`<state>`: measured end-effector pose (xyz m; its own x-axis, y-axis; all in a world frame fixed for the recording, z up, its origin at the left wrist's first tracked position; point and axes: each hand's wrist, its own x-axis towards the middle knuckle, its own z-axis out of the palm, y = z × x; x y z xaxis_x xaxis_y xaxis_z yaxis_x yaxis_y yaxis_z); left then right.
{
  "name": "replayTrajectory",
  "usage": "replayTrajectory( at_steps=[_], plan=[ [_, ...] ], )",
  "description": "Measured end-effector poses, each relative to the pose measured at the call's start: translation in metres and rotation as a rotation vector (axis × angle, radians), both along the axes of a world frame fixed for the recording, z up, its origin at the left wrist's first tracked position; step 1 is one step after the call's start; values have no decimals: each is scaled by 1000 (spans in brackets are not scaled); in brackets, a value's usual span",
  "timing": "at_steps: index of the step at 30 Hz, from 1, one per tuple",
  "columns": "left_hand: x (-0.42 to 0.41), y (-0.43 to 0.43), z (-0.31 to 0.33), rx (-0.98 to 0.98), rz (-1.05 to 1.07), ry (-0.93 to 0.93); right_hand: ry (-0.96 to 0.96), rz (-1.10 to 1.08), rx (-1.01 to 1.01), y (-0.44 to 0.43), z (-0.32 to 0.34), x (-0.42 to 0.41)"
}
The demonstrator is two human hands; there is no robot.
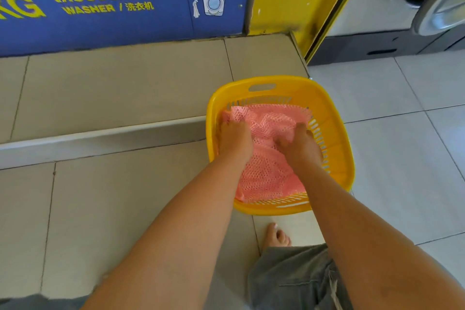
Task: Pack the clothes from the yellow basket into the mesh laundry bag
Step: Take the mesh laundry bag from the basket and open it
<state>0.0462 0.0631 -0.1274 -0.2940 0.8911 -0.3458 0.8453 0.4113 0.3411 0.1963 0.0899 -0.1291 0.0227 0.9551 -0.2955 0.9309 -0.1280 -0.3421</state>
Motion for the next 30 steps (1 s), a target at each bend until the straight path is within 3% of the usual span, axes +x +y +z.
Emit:
replayTrajectory(
  at_steps=[6,16,21,25,30],
  plan=[
    [-2,-7,42,148,-30,-188,-61,38,219,-7,40,2],
    [-60,-50,118,447,195,-614,354,161,409,-19,122,-35],
    [-116,-79,155,616,352,-725,583,306,400,-34,171,-88],
    [-172,-109,180,709,441,-796,835,380,243,-45,197,-142],
    [-226,-160,174,539,489,-906,790,487,-2,-51,175,-198]
  ],
)
